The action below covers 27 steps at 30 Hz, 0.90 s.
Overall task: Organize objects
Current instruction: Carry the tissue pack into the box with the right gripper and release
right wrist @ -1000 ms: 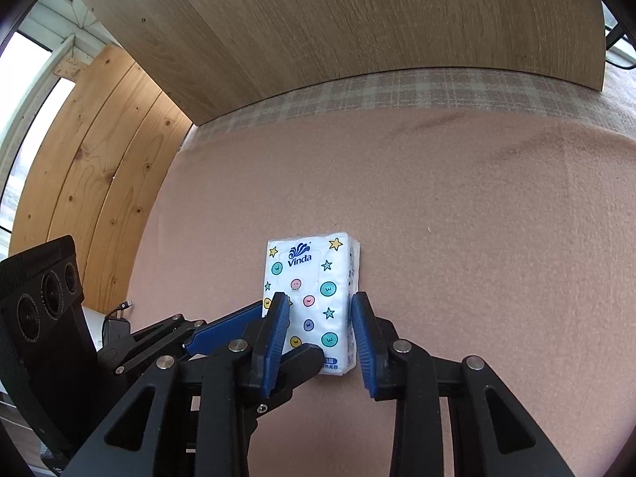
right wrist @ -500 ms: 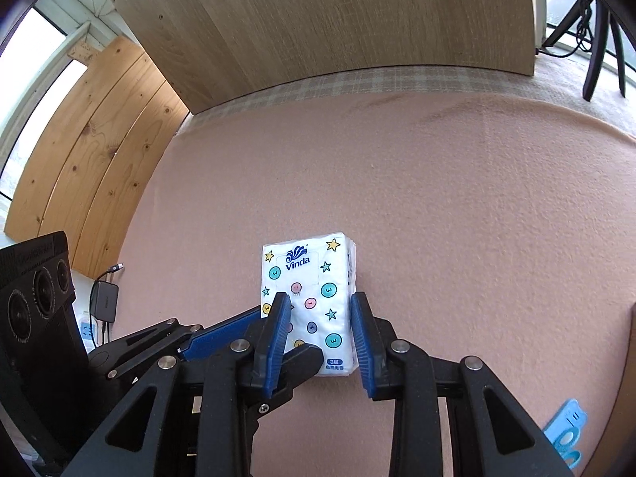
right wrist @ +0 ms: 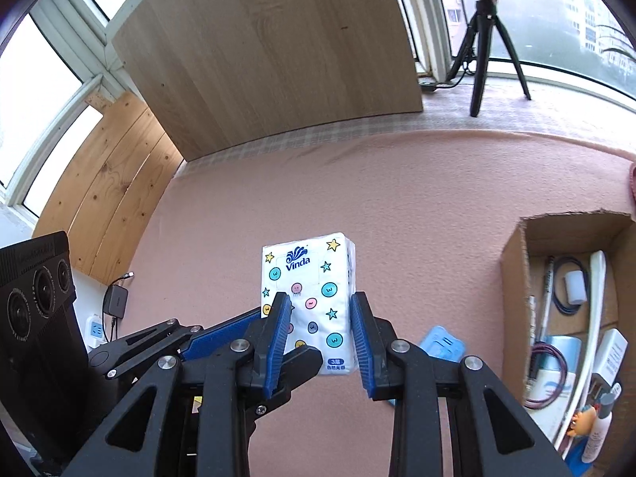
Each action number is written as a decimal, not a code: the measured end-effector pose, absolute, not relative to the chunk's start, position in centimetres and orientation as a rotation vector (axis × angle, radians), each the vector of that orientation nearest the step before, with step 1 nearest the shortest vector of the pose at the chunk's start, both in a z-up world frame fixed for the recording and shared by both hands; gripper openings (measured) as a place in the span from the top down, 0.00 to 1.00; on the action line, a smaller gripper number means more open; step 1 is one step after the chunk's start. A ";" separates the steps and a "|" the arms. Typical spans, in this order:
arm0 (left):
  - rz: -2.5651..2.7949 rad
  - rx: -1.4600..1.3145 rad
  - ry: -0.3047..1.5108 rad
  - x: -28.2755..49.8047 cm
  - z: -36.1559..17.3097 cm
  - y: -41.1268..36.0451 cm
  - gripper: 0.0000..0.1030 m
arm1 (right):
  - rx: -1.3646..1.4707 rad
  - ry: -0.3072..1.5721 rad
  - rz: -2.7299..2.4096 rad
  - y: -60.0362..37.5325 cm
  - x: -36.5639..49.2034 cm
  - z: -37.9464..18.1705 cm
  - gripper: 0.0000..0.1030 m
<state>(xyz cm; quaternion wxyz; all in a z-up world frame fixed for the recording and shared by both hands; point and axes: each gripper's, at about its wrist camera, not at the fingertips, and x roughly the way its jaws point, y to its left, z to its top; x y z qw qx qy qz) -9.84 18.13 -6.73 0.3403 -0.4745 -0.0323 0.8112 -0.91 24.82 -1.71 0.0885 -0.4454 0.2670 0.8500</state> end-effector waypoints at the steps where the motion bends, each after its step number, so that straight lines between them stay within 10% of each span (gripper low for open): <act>1: 2.100 -1.229 -0.076 -9.3 -6.4 19.2 0.58 | -1.308 0.806 2.523 25.4 0.0 -1.5 0.72; 24: 1.886 -1.138 0.079 -0.6 -4.8 35.6 0.58 | -1.122 0.865 2.361 35.0 15.9 0.2 0.72; 27: 1.892 -1.137 0.105 -0.3 -4.9 36.0 0.44 | -1.101 0.848 2.372 35.4 16.8 0.4 0.71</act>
